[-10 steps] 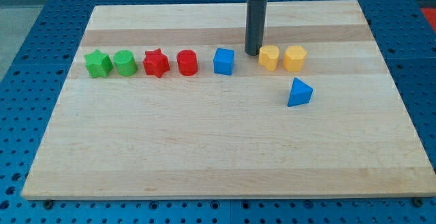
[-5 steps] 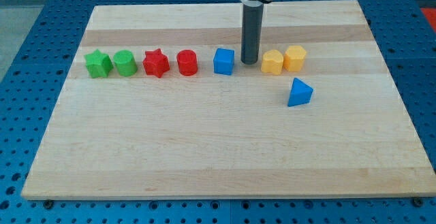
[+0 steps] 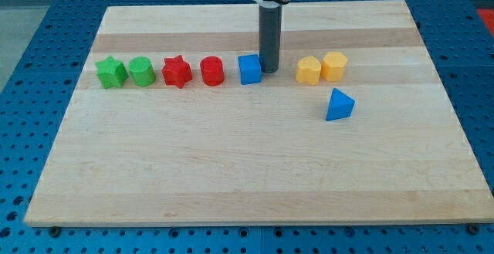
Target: Push the yellow blocks slightly to the right
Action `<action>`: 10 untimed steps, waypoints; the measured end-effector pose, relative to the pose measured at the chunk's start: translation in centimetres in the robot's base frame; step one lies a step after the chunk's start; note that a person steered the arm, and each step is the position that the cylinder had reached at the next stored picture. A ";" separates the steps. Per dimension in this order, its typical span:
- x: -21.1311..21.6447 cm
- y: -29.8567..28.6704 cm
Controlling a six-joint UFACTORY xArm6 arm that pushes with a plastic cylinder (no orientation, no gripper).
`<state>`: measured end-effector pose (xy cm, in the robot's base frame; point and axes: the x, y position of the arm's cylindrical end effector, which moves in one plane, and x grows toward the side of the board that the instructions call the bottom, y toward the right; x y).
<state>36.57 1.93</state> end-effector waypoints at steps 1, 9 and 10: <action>0.0 0.0; 1.0 0.0; 1.0 0.0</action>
<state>37.54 1.89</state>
